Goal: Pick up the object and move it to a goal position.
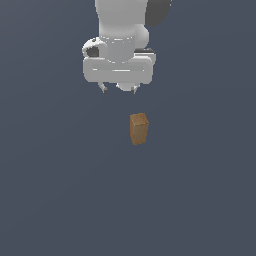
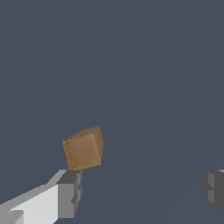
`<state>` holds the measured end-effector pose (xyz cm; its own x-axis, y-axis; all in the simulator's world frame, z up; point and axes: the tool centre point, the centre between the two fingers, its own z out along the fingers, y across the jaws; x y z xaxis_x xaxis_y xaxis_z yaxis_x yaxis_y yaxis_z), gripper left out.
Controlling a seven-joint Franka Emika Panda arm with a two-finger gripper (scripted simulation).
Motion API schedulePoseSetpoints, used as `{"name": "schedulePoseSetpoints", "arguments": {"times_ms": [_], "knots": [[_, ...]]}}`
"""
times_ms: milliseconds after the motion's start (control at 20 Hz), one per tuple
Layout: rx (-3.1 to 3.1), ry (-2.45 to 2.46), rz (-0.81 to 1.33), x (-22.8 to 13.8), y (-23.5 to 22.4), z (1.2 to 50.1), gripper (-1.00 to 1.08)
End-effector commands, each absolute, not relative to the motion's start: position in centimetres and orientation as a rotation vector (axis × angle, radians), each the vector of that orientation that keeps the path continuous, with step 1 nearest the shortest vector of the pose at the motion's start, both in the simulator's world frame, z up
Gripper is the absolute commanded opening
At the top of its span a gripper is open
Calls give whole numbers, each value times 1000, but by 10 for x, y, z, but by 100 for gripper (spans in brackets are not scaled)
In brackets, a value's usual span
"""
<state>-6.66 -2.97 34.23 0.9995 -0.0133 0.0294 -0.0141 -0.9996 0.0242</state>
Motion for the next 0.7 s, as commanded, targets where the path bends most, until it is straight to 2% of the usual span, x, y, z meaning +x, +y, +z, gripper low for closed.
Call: {"name": "schedulePoseSetpoints", "arguments": {"times_ms": [0,400,650], "knots": [[3117,-21,46,-67,-30,342,100],[3111,-101,44,-66,-64,337,100],[3111,-103,44,-66,-65,337,100]]}}
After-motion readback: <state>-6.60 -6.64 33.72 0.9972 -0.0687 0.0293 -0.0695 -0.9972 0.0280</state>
